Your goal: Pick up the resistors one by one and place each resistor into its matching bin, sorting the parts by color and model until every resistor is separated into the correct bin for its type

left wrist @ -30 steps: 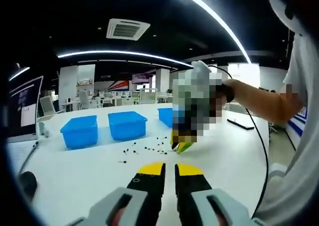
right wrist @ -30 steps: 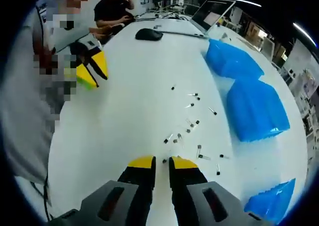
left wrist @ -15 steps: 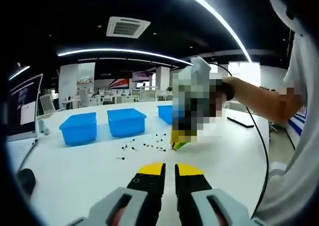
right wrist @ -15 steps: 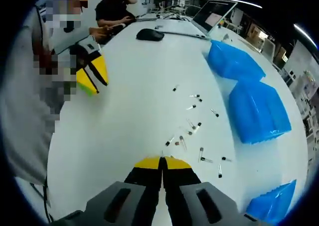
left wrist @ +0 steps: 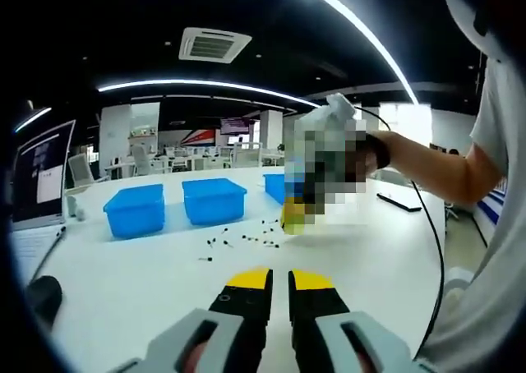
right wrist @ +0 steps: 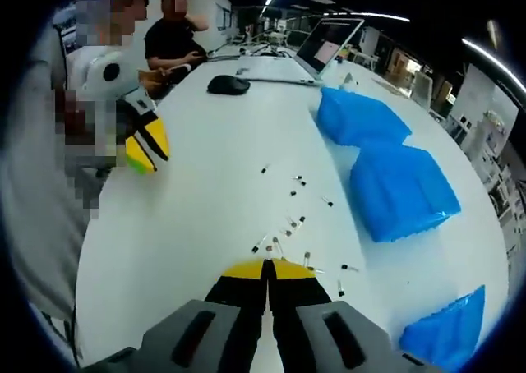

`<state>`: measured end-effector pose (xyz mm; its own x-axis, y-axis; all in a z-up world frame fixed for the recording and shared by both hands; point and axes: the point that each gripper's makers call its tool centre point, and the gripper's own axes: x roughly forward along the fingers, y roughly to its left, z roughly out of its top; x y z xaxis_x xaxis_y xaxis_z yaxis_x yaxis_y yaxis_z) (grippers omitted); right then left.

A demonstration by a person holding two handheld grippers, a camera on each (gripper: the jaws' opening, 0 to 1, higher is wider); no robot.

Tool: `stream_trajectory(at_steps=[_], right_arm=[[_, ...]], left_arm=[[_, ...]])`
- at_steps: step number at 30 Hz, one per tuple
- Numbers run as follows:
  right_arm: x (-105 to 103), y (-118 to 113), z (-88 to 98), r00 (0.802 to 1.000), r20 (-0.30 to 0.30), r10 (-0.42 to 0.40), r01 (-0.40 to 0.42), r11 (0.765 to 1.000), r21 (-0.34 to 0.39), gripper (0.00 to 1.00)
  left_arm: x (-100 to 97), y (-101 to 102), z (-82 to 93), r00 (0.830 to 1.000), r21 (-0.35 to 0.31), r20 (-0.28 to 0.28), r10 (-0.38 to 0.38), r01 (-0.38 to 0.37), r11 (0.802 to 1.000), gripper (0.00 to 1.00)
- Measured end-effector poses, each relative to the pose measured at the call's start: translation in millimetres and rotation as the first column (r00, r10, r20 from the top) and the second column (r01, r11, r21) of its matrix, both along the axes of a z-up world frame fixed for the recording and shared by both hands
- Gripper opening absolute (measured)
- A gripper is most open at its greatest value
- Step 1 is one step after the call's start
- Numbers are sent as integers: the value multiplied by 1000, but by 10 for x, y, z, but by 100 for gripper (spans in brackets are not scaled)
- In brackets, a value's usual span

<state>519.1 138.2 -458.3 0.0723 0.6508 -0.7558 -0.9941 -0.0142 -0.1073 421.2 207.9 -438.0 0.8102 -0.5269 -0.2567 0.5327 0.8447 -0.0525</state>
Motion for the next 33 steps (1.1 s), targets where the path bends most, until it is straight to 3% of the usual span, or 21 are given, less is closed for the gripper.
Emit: stream_trajectory(at_steps=[8, 13, 16, 17, 19, 20, 22, 23, 24, 26, 28, 29, 31, 33], right_arm=[[38, 15, 218, 998, -33, -45, 50, 986, 162, 4], [63, -4, 240, 995, -77, -65, 81, 973, 217, 4], [94, 5, 219, 994, -80, -72, 89, 970, 227, 4], [146, 48, 264, 994, -74, -86, 102, 960, 260, 4], [301, 156, 429, 990, -75, -121, 140, 926, 351, 4], [413, 210, 538, 985, -81, -152, 172, 898, 405, 4], [680, 290, 767, 968, -102, -228, 248, 828, 504, 4], [866, 324, 930, 958, -88, -272, 273, 776, 569, 4], [995, 330, 1025, 949, -71, -307, 286, 742, 607, 4], [1217, 321, 1137, 928, -36, -370, 298, 684, 666, 4], [1340, 335, 1162, 915, -88, -394, 337, 623, 706, 4], [1378, 346, 1154, 912, -102, -397, 345, 609, 714, 4], [1414, 365, 1132, 912, -95, -398, 340, 608, 718, 4], [1481, 368, 1099, 903, -89, -421, 351, 602, 717, 12]], left_arm=[[9, -44, -2, 1000, -9, 3, -10, 10, 1000, 11], [23, -50, -27, 1000, -10, -4, -18, 18, 1000, 11], [39, -20, -8, 1000, -11, -1, -11, 11, 1000, 11], [42, -10, -1, 1000, -16, -1, -6, 6, 1000, 11], [43, -1, -2, 1000, -18, -4, 0, 0, 1000, 11], [45, 0, -13, 1000, -16, -7, 0, 0, 1000, 11], [43, -11, -19, 1000, -14, -9, -3, 3, 1000, 11], [41, -16, -11, 1000, -13, -7, -5, 5, 1000, 11], [42, -16, -1, 1000, -13, -4, -5, 5, 1000, 11], [47, -4, 22, 1000, -15, 2, 0, 0, 1000, 11], [57, 26, 37, 1000, -21, 4, 11, -11, 1000, 11], [60, 42, 42, 1000, -23, 5, 17, -16, 1000, 11], [57, 82, 57, 1000, -24, 8, 27, -26, 999, 11], [52, 104, 62, 999, -24, 8, 32, -31, 999, 11]])
